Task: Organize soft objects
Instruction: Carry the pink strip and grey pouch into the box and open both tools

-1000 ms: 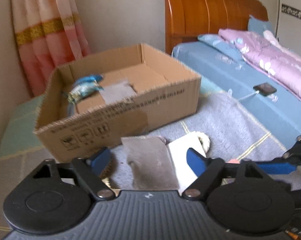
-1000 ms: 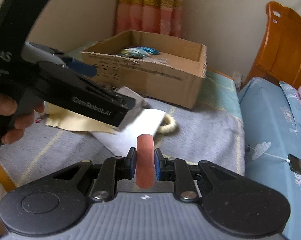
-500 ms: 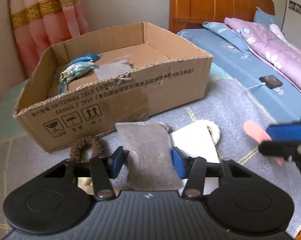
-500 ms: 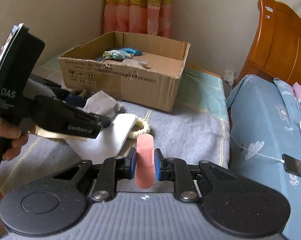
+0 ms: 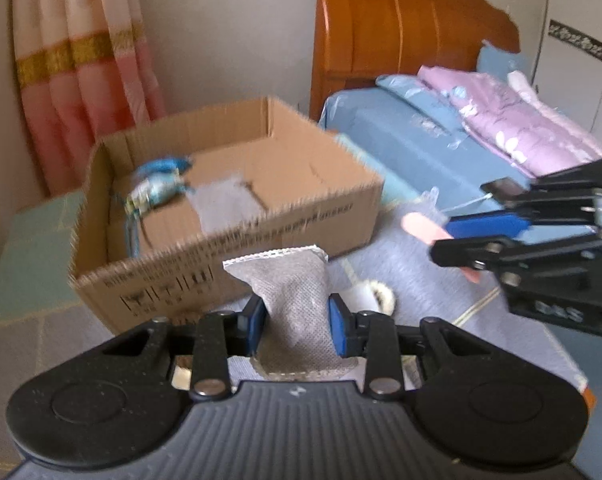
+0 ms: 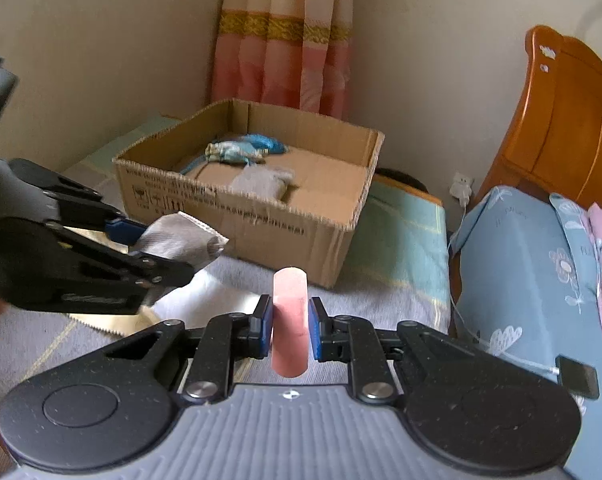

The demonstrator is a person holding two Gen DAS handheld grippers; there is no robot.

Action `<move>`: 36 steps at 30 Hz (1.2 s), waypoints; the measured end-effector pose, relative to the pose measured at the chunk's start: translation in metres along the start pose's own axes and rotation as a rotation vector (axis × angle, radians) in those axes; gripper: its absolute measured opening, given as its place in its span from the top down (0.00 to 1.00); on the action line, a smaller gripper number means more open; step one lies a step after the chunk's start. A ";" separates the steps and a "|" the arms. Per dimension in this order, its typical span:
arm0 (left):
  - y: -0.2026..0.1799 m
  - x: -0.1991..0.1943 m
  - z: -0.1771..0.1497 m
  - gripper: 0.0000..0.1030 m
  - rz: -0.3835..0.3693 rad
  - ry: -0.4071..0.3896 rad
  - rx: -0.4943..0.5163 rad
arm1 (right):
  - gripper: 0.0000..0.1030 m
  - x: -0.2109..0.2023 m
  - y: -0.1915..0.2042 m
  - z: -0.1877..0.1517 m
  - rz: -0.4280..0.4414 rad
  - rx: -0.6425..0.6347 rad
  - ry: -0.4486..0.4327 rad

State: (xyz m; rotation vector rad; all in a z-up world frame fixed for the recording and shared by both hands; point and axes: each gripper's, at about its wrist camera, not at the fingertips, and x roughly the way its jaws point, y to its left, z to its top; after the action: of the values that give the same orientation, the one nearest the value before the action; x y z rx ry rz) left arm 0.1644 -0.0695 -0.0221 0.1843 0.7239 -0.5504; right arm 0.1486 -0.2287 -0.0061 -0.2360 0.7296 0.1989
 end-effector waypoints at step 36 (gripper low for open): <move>0.057 -0.043 0.001 0.05 0.224 -0.017 -0.123 | 0.29 0.132 -0.025 0.180 -0.006 -0.026 -0.032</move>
State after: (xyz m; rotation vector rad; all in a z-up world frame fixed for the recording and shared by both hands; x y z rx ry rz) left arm 0.1689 -0.0043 0.0064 0.1438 0.7080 -0.2931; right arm 0.3652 -0.1893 0.0382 -0.2592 0.6948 0.2064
